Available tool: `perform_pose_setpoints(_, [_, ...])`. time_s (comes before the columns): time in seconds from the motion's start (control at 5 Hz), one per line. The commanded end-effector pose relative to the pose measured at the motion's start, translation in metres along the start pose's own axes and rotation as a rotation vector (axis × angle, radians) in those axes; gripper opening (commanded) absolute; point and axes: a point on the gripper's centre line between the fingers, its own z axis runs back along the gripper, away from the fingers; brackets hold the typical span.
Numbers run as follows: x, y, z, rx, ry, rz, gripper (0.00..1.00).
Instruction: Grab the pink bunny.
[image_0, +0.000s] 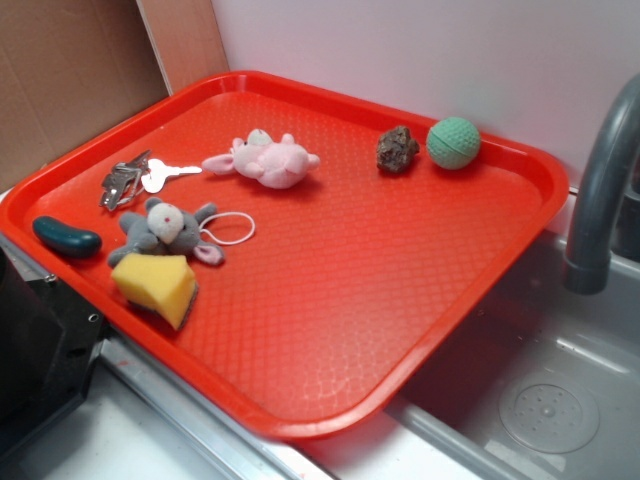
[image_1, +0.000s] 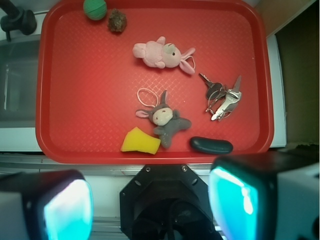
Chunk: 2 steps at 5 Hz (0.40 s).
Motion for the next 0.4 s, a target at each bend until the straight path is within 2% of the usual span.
perform_pose_setpoints(0.0, [0.000,0.000,0.000,0.000,0.000,0.000,1.00])
perform_pose_setpoints(0.2, [0.023,0.034,-0.040,-0.035,0.079,-0.172,1.00])
